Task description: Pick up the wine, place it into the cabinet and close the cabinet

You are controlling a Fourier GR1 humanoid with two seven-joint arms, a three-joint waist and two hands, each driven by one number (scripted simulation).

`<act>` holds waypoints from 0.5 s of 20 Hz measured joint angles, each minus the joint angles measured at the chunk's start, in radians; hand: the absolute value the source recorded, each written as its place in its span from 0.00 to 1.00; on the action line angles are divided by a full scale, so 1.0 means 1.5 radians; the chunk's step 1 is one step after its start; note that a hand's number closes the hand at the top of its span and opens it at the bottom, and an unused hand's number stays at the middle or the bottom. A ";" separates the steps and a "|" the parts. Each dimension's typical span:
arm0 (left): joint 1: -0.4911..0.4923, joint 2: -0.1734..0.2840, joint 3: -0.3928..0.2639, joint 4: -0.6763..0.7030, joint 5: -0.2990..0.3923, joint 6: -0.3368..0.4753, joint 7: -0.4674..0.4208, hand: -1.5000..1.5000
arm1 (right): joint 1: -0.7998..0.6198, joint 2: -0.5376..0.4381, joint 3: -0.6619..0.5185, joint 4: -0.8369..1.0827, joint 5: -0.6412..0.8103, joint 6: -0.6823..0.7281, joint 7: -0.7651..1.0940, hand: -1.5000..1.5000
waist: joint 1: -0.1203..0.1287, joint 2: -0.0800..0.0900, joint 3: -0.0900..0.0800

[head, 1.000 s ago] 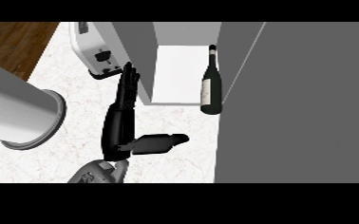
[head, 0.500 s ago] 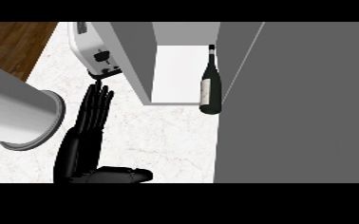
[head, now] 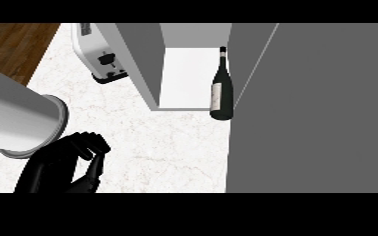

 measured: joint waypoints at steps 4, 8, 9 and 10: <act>0.025 0.025 0.047 -0.011 0.028 -0.047 -0.003 1.00 | -0.004 -0.006 -0.004 -0.001 -0.001 0.011 -0.003 1.00 | 0.001 0.001 0.001; 0.049 0.037 0.077 -0.014 0.043 -0.084 -0.011 1.00 | -0.033 0.000 0.030 0.002 -0.006 0.008 0.026 1.00 | 0.005 0.002 0.000; 0.054 0.041 0.086 -0.008 0.046 -0.097 -0.019 1.00 | -0.037 0.002 0.042 0.002 -0.008 0.011 0.027 1.00 | 0.005 0.002 0.000; 0.055 0.043 0.095 -0.003 0.051 -0.105 -0.021 1.00 | -0.047 0.005 0.057 0.003 -0.009 0.011 0.034 1.00 | 0.006 0.002 0.000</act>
